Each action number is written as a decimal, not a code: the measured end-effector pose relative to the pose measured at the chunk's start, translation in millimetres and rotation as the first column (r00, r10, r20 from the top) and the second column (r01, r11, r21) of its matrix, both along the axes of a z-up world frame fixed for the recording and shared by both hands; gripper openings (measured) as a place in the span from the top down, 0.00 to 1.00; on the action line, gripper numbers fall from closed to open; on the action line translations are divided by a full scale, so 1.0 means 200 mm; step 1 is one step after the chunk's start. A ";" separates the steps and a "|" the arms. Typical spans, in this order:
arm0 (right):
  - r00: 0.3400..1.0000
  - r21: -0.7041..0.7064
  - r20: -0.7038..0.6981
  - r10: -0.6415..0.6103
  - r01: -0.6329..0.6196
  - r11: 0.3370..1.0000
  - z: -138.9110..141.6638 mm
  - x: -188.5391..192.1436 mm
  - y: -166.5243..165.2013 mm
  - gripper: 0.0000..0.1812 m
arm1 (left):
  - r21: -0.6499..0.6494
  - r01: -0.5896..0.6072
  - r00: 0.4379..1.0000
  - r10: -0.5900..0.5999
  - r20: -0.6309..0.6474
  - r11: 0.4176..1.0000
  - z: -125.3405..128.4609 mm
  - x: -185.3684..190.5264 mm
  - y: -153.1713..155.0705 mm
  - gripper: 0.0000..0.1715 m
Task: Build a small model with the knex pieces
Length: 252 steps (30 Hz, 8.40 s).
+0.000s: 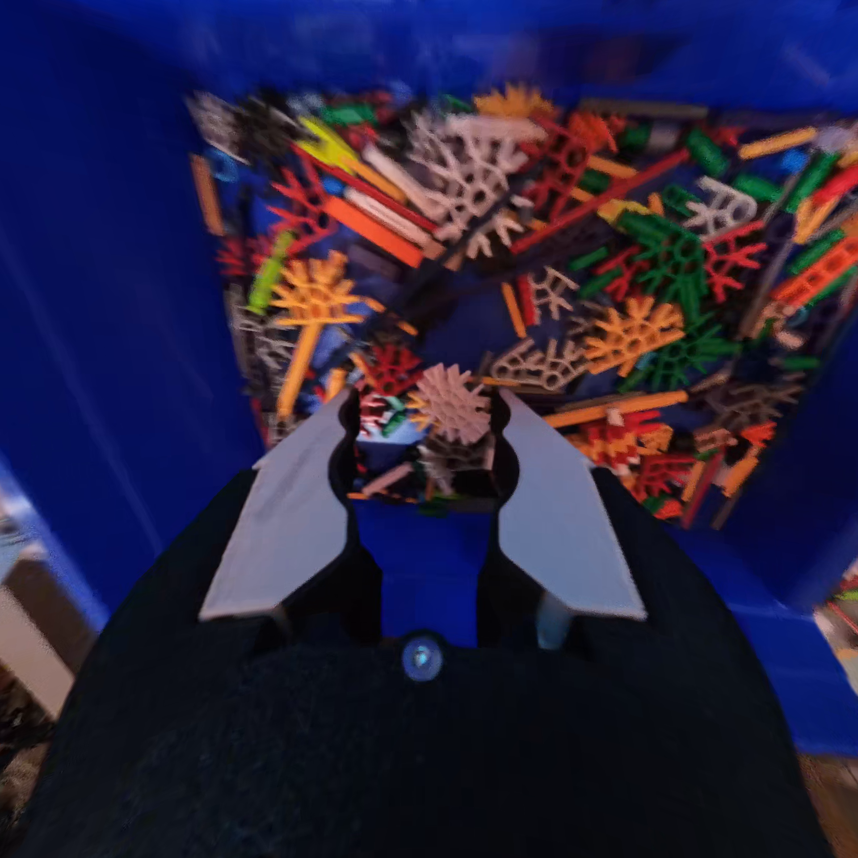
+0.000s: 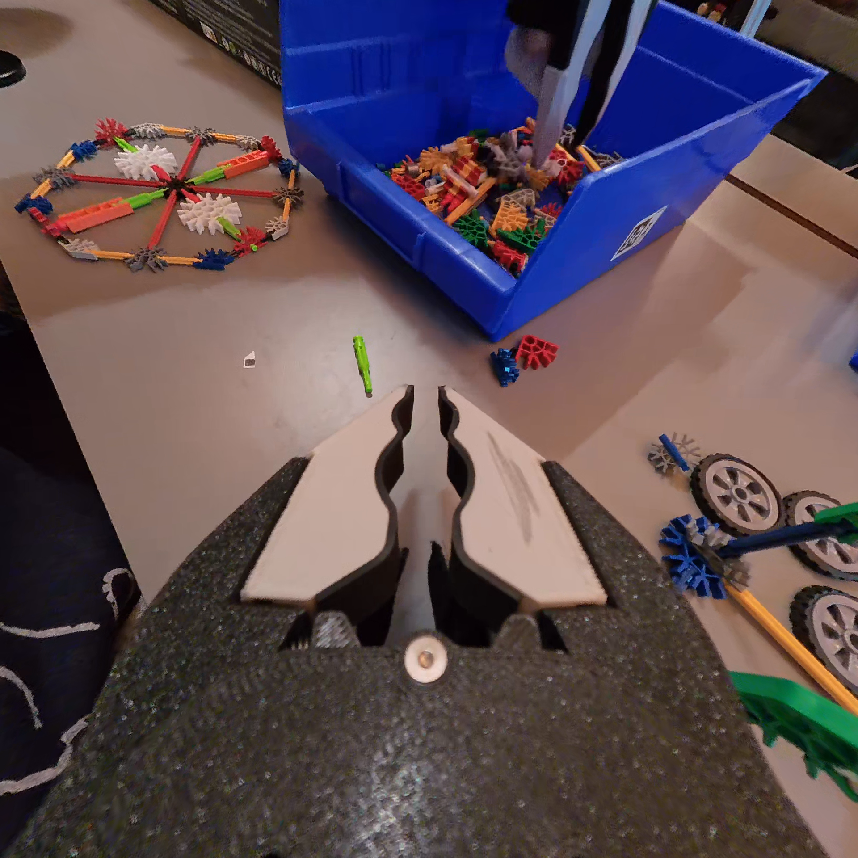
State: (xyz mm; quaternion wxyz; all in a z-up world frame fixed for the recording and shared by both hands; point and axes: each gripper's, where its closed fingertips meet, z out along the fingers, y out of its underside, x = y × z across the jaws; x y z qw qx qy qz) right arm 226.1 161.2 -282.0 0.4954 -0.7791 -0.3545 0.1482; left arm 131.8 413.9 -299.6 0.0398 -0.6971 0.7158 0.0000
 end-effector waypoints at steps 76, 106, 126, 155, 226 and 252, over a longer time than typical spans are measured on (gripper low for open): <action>0.995 -0.082 -0.095 -0.037 0.029 0.996 0.15 0.11 -0.07 0.95 | -0.381 -0.244 0.214 0.433 0.876 0.892 0.40 0.38 -1.26 0.88; 0.966 -0.300 0.183 0.185 -0.124 0.946 -0.16 0.01 -0.15 0.95 | 0.137 -0.355 0.651 0.139 0.746 0.925 0.01 0.35 -1.42 0.79; 0.965 -0.279 0.176 0.193 -0.139 0.950 -0.13 -0.02 -0.11 0.95 | 0.209 -0.383 0.692 0.130 0.710 0.900 0.04 0.25 -1.28 0.82; 0.949 -0.281 0.204 0.241 -0.179 0.943 -0.13 -0.05 -0.13 0.95 | 0.335 -0.242 0.819 0.007 0.574 0.911 -0.03 0.24 -1.29 0.82; 0.909 -0.300 0.275 0.313 -0.228 0.926 -0.21 -0.26 0.05 0.96 | 0.374 0.156 0.868 -0.307 0.389 0.914 -0.02 0.05 -1.17 0.95; 0.835 -0.356 0.297 0.464 -0.354 0.865 -0.21 -0.29 -0.02 0.96 | 0.144 0.266 0.854 -0.303 0.423 0.953 -0.13 0.07 -1.26 0.95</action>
